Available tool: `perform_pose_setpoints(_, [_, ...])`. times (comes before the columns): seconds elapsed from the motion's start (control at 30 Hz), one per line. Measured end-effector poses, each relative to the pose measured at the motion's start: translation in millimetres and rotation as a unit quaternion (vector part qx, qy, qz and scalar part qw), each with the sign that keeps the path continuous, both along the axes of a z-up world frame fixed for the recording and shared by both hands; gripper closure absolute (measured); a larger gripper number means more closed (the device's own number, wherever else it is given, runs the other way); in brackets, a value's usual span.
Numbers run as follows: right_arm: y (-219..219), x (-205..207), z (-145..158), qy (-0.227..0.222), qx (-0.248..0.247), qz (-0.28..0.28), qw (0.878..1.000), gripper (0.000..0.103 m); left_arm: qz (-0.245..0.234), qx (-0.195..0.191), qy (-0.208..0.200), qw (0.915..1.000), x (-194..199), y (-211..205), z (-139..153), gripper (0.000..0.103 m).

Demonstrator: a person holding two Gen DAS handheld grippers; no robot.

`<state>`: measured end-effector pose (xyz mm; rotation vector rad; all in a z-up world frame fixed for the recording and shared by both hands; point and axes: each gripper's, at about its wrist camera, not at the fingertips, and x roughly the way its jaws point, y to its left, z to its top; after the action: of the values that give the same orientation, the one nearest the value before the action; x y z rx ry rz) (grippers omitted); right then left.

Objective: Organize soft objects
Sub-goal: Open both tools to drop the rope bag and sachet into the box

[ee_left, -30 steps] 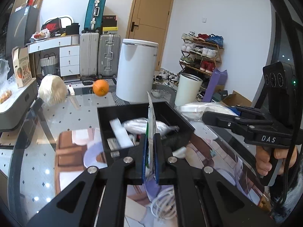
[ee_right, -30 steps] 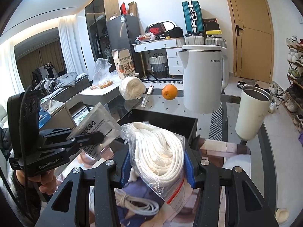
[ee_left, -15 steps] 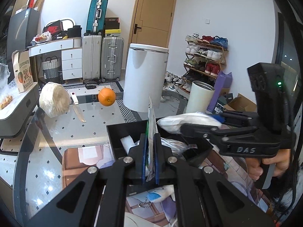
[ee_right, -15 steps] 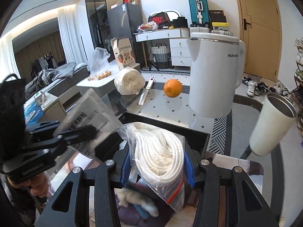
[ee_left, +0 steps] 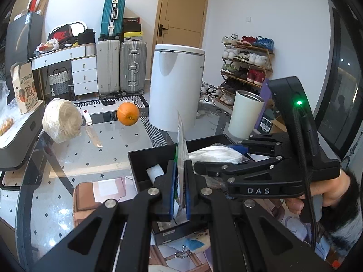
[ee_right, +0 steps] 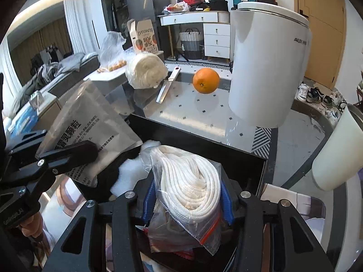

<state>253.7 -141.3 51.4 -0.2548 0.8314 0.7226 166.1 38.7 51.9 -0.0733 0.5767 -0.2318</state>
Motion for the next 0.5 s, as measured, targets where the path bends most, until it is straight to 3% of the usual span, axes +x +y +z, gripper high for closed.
perform_pose_setpoints(0.17, [-14.1,-7.5,12.3,-0.020,0.010,-0.004,1.000,0.045,-0.007,0.016,0.007,0.9998,8.5,-5.6,-2.8,0.099])
perform_pose_setpoints(0.5, [-44.6,-21.4,26.8,-0.037,0.026,-0.030,0.999,0.043,-0.007,0.036,0.045,0.9983,24.8,-12.3,-22.5,0.099])
